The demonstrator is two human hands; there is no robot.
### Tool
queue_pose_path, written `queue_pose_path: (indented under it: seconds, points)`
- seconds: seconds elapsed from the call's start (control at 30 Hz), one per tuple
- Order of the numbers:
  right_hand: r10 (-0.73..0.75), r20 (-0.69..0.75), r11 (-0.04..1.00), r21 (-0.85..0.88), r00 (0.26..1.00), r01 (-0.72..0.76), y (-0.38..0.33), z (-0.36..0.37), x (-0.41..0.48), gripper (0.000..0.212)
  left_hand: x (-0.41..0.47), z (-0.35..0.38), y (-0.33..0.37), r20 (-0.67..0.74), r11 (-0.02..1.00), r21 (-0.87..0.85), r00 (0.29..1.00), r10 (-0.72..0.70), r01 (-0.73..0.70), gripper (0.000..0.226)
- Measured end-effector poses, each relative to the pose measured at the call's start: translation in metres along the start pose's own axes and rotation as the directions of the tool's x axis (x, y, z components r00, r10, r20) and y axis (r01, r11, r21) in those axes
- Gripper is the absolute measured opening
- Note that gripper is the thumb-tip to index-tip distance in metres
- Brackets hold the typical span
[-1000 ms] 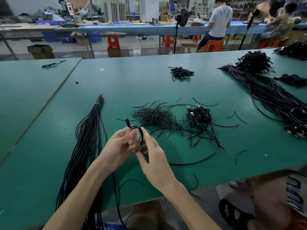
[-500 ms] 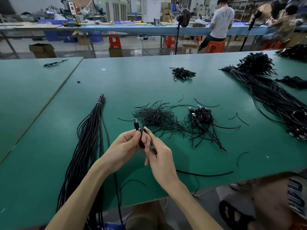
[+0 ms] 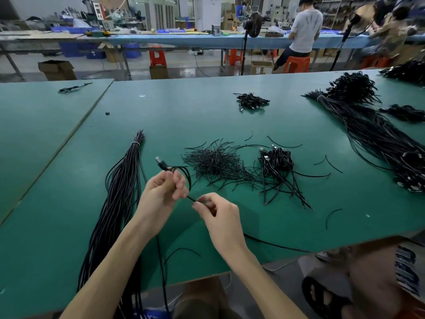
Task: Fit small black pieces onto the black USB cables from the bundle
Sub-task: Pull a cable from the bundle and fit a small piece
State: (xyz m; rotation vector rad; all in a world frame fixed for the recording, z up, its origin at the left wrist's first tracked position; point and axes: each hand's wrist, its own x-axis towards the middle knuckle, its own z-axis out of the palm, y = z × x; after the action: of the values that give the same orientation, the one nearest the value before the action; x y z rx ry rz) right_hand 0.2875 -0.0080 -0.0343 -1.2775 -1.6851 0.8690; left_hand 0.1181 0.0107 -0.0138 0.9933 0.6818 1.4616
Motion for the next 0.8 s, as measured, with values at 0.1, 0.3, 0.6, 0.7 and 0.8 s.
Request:
queue_pose_path:
  seconds: [0.1, 0.3, 0.6, 0.7, 0.8]
  points:
    - [-0.018, 0.009, 0.992, -0.126, 1.000, 0.019, 0.001, 0.004, -0.001, 0.017, 0.003, -0.010, 0.013, -0.177, 0.948, -0.316, 0.984, -0.014, -0.043, 0.044]
    - [0.111, -0.154, 0.972, 0.222, 0.982, -0.075, 0.001, -0.006, 0.004, 0.022, -0.003, -0.003, 0.005, -0.106, 0.959, 0.279, 0.991, 0.080, -0.047, 0.044]
    - [-0.026, -0.106, 0.943, 0.328, 0.994, 0.059, 0.002, -0.005, 0.001, 0.021, -0.008, 0.008, -0.022, 0.243, 0.167, 0.944, 0.942, 0.230, -0.284, 0.009]
    - [-0.132, -0.062, 0.950, 0.278, 0.989, 0.144, 0.001, 0.000, 0.000, 0.027, -0.005, 0.010, -0.020, 0.047, 0.457, 0.874, 0.965, 0.260, -0.166, 0.020]
    - [-0.145, 0.006, 0.952, 0.273, 0.989, 0.138, 0.001, 0.005, 0.000, 0.016, -0.004, 0.013, -0.016, -0.047, 0.769, 0.635, 0.990, 0.131, -0.071, 0.026]
